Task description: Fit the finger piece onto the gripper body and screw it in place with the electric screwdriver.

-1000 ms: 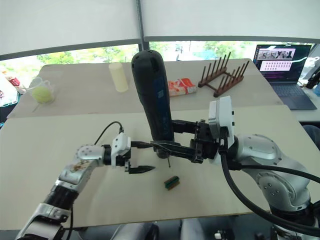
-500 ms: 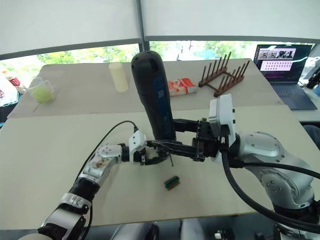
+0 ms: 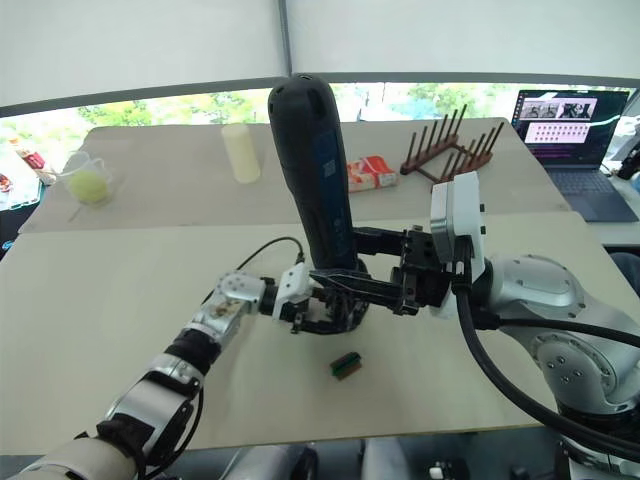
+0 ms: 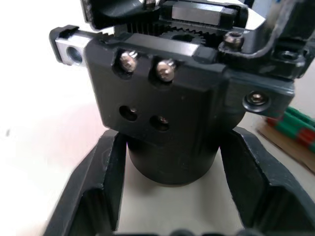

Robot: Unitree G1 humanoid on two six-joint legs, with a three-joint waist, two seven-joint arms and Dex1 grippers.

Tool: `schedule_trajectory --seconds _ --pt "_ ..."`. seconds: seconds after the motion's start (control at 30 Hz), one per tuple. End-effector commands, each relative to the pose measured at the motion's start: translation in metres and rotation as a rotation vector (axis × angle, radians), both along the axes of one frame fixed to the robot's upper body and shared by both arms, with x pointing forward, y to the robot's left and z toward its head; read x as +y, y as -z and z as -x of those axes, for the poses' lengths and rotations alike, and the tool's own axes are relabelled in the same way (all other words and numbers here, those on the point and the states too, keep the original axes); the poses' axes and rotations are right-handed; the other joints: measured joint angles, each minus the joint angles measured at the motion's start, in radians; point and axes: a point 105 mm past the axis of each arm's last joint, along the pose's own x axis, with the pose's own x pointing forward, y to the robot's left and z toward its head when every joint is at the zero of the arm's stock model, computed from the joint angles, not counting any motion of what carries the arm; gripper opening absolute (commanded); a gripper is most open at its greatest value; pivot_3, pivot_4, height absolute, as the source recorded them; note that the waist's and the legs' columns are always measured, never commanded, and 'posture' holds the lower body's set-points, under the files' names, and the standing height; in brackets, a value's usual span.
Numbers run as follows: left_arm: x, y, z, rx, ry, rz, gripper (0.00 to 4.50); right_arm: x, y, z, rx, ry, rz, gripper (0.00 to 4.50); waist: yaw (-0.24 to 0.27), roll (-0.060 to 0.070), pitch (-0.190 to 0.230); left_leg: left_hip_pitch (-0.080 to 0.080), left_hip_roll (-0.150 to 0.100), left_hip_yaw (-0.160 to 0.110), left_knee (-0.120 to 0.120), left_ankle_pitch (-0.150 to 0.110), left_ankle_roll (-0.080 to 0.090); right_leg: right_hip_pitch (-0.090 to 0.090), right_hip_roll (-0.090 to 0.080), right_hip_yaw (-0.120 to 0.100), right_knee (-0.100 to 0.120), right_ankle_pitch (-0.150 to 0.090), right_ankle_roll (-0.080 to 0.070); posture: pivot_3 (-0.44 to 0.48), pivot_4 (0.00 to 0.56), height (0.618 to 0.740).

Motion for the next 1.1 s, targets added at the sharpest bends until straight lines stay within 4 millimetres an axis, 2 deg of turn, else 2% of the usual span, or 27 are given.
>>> schedule_trajectory --seconds 0.03,0.27,0.5,0.67,0.77,0.87,1.1 --pt "0.01 -0.003 -0.002 -0.027 -0.014 -0.004 4.5 0.001 -0.012 0.004 -0.051 -0.006 -0.027 1.89 -0.007 0.0 0.0 0.0 0.0 0.0 0.0 0.0 0.0 0.0 0.0 0.0 0.0 0.0 0.0 0.0 0.15 0.74" --pt "0.023 -0.004 0.013 0.011 -0.094 0.054 4.5 0.004 -0.015 0.002 -0.046 -0.013 -0.047 1.89 -0.012 0.0 0.0 0.0 0.0 0.0 -0.001 0.0 0.0 -0.001 0.001 0.001 0.0 0.0 0.0 0.0 0.15 0.74" --pt "0.01 -0.002 0.016 0.022 -0.215 0.12 4.5 0.007 -0.016 0.002 -0.041 -0.033 -0.052 1.89 -0.001 0.0 0.0 0.0 -0.001 0.0 0.0 0.0 0.0 0.0 0.003 0.0 0.0 0.0 0.0 0.0 0.15 0.74" --pt "0.0 -0.001 0.018 0.017 -0.218 0.138 4.5 0.009 -0.016 0.001 -0.039 -0.041 -0.052 1.89 -0.001 0.0 0.0 0.0 0.0 0.0 0.0 0.0 0.0 0.0 0.002 0.0 0.0 0.0 0.0 0.0 0.15 0.74" --pt "-0.001 0.0 0.016 0.014 -0.233 0.139 3.69 0.011 -0.019 -0.003 -0.058 -0.03 -0.056 1.89 -0.001 0.0 0.0 0.0 0.0 0.0 0.0 0.0 0.0 0.0 0.002 0.0 0.0 0.0 0.0 0.0 0.15 0.74" --pt "-0.003 0.004 0.018 0.02 -0.224 0.128 2.28 0.013 -0.021 -0.006 -0.07 -0.028 -0.058 1.89 -0.002 0.0 0.0 0.0 0.0 0.0 0.0 0.0 0.0 0.0 0.002 0.0 0.0 0.0 0.0 0.0 0.15 0.74" --pt "-0.003 0.005 0.017 0.023 -0.23 0.124 2.27 0.021 -0.021 -0.011 -0.094 -0.027 -0.045 1.89 -0.003 0.0 0.0 0.001 0.0 0.0 0.0 0.0 0.0 0.0 0.002 -0.001 0.0 0.0 0.0 0.0 0.15 0.74"
